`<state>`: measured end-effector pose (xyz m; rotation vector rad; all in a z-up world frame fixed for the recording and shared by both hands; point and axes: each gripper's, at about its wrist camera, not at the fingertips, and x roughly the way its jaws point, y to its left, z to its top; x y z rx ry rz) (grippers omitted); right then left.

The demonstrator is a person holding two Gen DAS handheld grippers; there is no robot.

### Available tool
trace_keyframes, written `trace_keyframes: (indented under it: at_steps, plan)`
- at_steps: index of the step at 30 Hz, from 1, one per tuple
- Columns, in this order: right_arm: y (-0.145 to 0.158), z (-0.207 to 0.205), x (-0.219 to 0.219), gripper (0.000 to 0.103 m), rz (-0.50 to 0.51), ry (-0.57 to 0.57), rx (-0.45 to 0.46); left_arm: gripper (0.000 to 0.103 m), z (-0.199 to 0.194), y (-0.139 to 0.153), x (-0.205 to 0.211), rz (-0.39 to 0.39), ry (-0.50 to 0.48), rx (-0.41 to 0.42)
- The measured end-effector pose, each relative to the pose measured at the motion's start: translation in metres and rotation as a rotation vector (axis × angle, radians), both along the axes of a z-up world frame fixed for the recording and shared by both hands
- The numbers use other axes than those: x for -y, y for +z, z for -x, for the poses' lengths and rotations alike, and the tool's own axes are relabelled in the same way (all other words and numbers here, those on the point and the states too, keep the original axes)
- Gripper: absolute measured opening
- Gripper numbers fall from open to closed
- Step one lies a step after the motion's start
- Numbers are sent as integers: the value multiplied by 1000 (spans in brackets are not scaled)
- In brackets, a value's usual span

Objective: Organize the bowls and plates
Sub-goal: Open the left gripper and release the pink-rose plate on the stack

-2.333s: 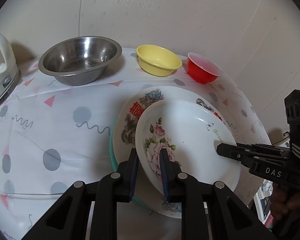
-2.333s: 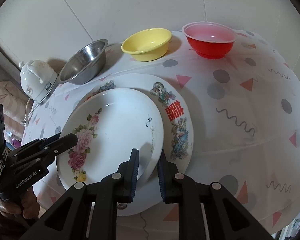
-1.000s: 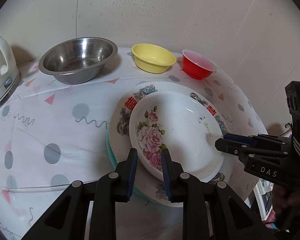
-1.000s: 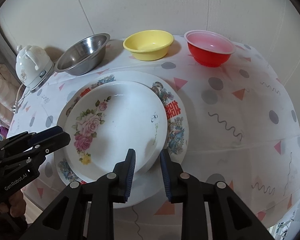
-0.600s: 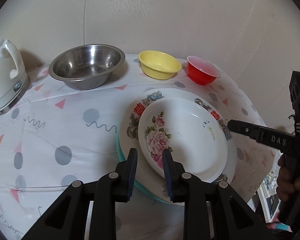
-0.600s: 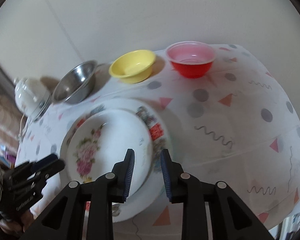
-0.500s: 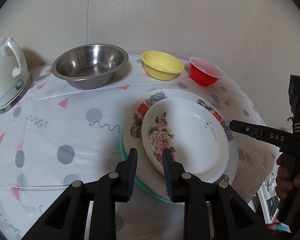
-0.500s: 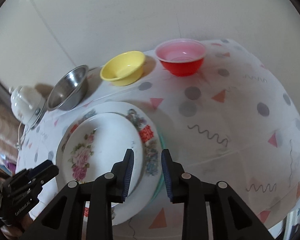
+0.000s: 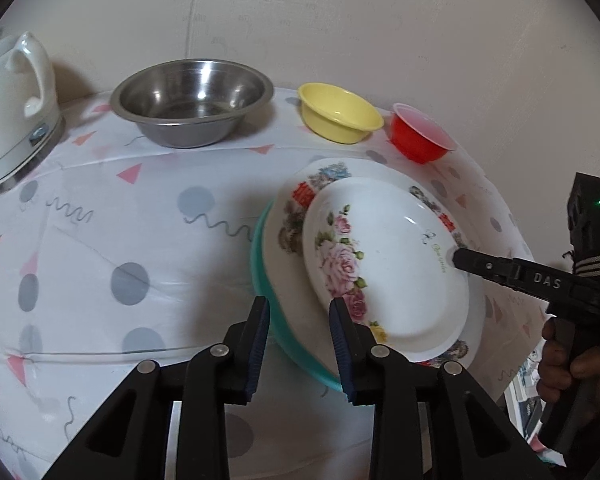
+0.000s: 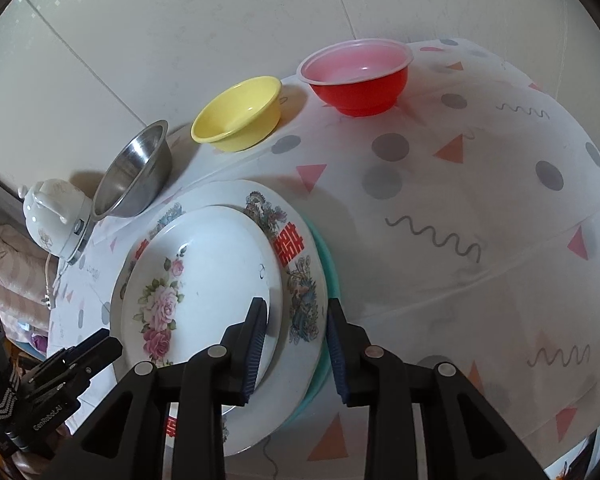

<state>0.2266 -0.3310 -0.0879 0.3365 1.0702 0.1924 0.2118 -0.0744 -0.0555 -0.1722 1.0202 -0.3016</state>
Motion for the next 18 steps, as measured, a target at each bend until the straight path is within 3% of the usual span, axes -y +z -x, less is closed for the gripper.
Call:
trace_keyframes:
  at_steps: [18]
  plan:
    - [-1, 3, -6, 31, 45, -2, 0, 31, 0, 1, 2, -21, -36, 14]
